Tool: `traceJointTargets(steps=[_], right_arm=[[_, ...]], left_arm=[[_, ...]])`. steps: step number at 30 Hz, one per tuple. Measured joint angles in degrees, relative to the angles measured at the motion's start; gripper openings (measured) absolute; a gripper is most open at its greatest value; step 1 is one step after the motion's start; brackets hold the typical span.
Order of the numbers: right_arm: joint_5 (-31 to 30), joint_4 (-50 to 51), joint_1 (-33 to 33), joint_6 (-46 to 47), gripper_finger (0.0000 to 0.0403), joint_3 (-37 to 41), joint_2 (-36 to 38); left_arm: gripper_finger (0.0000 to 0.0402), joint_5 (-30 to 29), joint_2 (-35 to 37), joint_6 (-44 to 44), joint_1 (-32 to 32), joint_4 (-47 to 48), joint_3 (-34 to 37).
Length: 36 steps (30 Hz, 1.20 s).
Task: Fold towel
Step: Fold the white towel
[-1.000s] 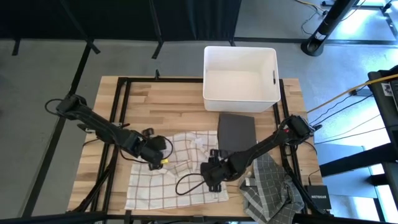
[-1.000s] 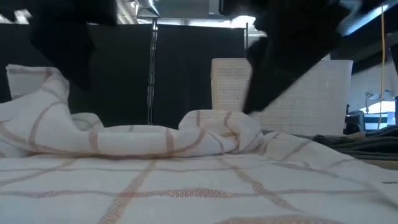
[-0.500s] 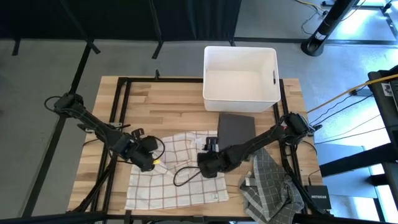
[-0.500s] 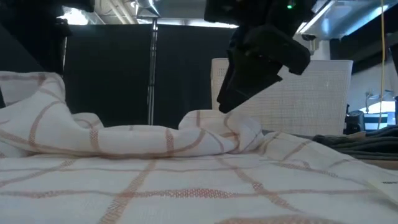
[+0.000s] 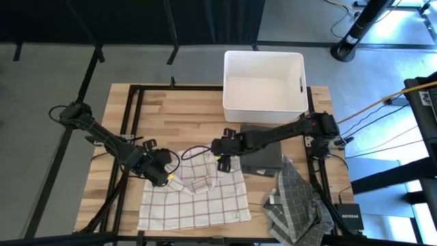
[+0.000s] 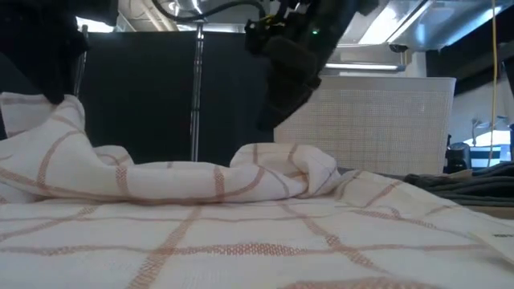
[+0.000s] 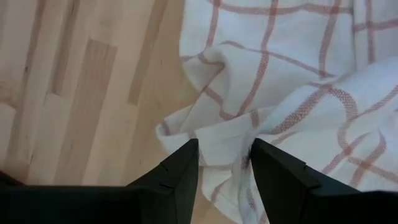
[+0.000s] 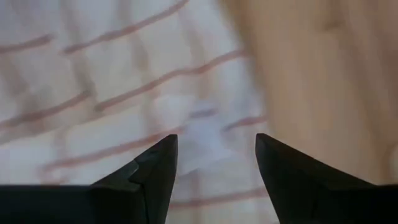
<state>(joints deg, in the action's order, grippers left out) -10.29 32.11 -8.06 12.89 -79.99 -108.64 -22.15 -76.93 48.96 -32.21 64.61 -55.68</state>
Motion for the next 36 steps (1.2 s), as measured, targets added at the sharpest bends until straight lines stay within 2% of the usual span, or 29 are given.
traceJointTargets(steps=[3, 9, 14, 19, 27, 33, 36], right_arm=[[4.11, 1.21, -1.04, 0.93, 0.022, 0.62, -0.37], [-1.2, 0.63, -2.03, 1.77, 0.022, 1.77, -0.5], [0.73, -2.39, -1.62, 1.86, 0.0213, 1.86, -1.8], [1.47, -1.14, -1.69, 0.76, 0.0159, 1.88, -3.9], [2.9, -0.54, -1.73, -0.29, 0.0017, 1.88, -4.02], [0.22, 0.32, -3.74, -1.4, 0.0023, 1.57, -3.1], [-1.57, 0.88, -5.1, -2.25, 0.0008, 0.88, -1.3]], left_arm=[[0.0138, -0.07, 0.0, -2.5, -0.01, -2.61, 0.0], [0.0138, -0.1, 0.0, -6.71, -0.02, -4.92, 0.0], [0.0138, -0.09, 0.0, -6.16, 0.0, -5.27, 0.0], [0.0138, 0.92, 0.0, -5.34, 0.0, -5.48, 0.0], [0.0133, 1.4, -0.04, -0.01, -0.23, -1.79, 0.0], [0.0085, 1.42, -0.15, 0.39, -0.44, -2.13, 0.37], [0.0054, 1.52, -0.17, 0.1, -0.26, -2.66, 2.38]])
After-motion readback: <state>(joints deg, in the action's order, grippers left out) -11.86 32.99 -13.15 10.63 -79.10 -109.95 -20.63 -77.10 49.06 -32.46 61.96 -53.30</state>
